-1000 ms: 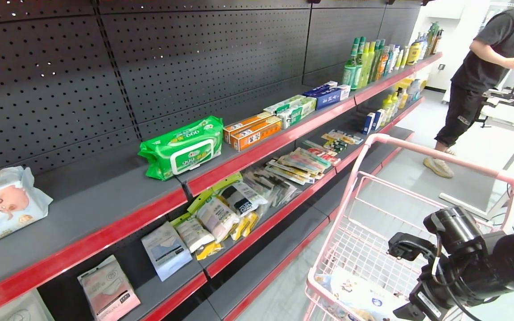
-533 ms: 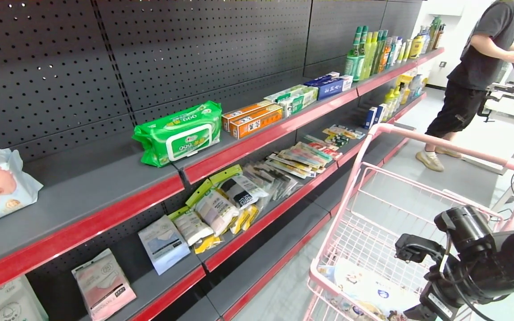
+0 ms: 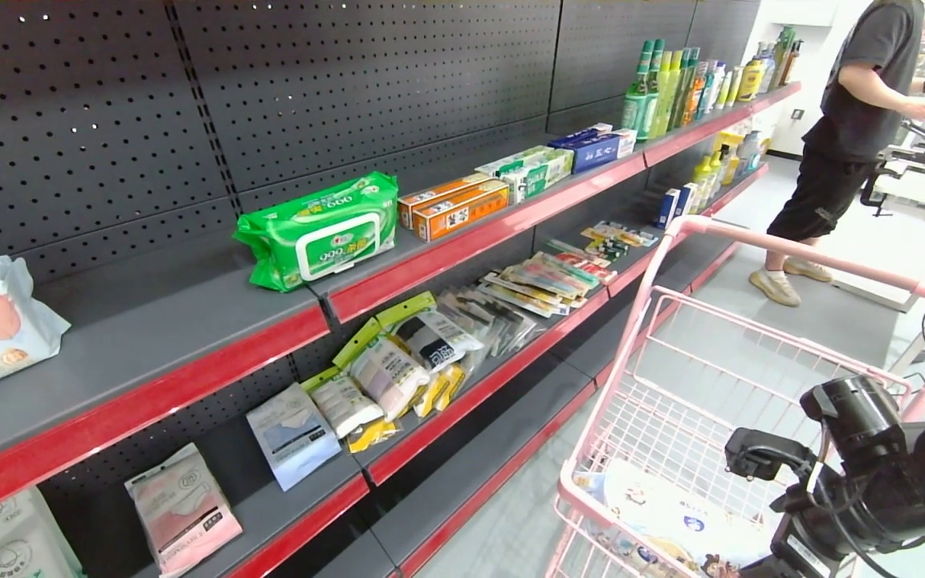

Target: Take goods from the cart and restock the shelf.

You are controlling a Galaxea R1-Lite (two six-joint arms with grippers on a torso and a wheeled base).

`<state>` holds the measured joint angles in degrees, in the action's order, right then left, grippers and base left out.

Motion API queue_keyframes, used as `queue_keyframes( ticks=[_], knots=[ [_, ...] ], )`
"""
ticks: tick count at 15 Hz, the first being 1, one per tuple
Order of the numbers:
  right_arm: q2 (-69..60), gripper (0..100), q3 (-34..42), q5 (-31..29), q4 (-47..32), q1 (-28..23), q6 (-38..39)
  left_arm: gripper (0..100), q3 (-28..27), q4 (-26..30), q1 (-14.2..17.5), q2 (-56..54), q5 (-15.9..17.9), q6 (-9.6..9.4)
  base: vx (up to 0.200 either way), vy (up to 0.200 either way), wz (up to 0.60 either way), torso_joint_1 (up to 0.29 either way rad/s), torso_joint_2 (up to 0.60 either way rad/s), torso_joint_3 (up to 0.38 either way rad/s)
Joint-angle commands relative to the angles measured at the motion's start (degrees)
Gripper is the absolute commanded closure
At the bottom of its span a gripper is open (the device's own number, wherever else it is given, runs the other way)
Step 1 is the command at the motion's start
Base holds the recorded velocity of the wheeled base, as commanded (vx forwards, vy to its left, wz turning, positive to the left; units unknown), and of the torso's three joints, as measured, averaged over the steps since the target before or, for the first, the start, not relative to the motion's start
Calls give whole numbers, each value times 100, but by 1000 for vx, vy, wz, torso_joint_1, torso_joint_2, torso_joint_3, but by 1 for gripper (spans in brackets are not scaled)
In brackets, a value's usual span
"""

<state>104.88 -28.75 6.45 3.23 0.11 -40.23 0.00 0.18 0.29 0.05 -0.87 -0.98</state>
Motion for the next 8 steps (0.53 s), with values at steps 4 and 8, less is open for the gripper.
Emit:
queue_keyframes(
  ticks=[4, 8],
  knots=[
    [745, 0, -114, 93, 257, -11, -38, 0, 0, -1, 6, 4, -1, 1, 0, 0, 0, 0, 0, 0],
    [1202, 0, -123, 243, 758, -125, -266, 0, 0, -1, 6, -5, -1, 1, 0, 0, 0, 0, 0, 0]
  ],
)
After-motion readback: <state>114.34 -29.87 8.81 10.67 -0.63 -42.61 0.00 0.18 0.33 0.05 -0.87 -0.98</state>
